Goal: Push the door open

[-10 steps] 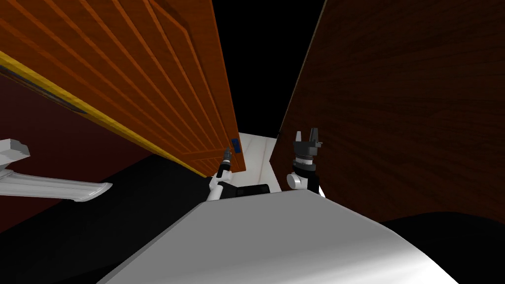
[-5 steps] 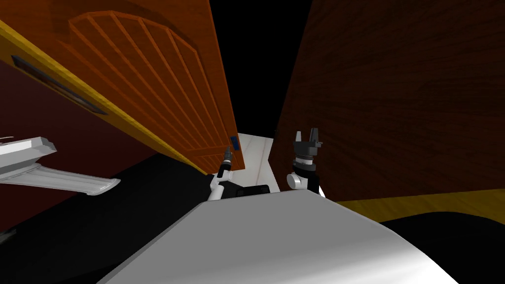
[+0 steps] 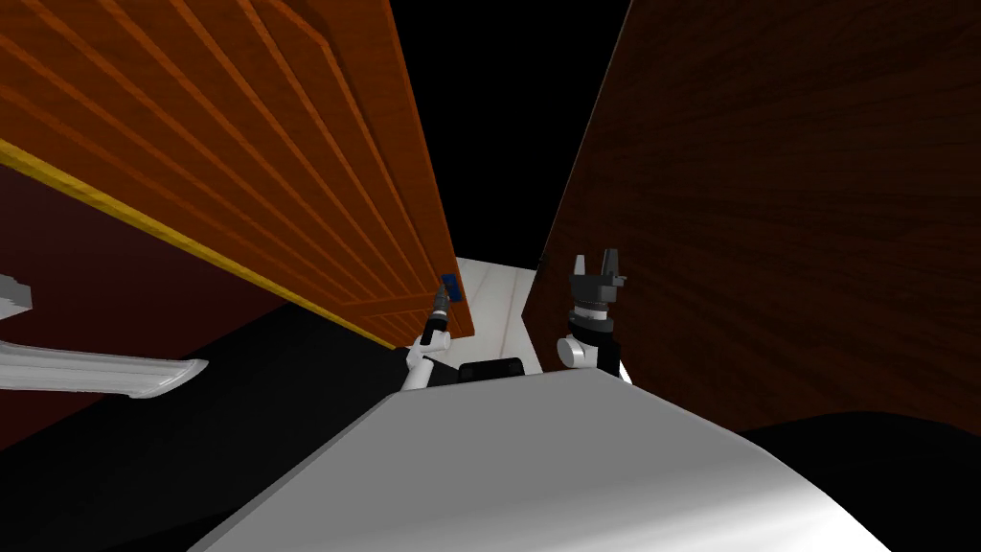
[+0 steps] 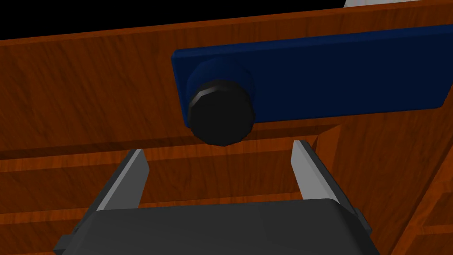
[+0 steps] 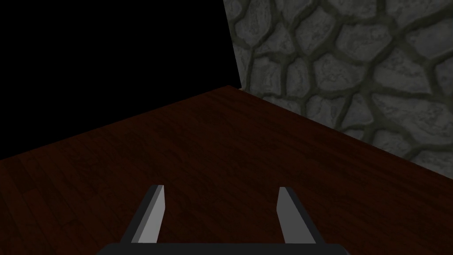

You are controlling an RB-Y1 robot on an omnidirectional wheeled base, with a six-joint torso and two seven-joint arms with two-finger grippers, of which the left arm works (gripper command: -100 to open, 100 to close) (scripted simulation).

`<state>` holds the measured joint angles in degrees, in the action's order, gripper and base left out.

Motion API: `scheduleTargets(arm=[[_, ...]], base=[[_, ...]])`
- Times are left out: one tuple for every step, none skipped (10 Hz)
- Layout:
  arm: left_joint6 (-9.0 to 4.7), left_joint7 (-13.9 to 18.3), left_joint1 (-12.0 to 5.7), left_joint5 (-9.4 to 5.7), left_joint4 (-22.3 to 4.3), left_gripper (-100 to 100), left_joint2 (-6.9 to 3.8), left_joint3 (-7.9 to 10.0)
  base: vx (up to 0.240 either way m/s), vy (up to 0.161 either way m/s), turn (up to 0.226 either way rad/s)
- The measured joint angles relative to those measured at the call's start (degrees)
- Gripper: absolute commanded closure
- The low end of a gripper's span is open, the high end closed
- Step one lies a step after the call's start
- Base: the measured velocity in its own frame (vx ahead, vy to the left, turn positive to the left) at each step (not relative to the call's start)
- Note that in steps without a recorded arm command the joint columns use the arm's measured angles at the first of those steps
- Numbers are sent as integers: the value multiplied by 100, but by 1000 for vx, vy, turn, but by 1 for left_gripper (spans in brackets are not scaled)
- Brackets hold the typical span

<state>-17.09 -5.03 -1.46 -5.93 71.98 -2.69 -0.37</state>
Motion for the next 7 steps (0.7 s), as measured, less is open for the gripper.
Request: scheduleTargets(arm=[[-19, -3, -24, 1, -34, -100, 21, 18], [-42, -7, -47, 4, -70, -100, 57, 36], [-47, -8, -51, 4, -73, 100, 61, 37], [-46, -7, -54, 4, -67, 100, 58, 36], [-50, -7, -63, 3, -60, 100, 54, 40], [-43, -8, -54, 4, -69, 100, 55, 38], [-36, -9, -42, 5, -78, 100, 56, 34]], base=[[201, -7, -17], [93, -1, -2], [-12, -1, 4], [-31, 2, -6], [-30, 1, -3], [-21, 0, 2], [-12, -1, 3]])
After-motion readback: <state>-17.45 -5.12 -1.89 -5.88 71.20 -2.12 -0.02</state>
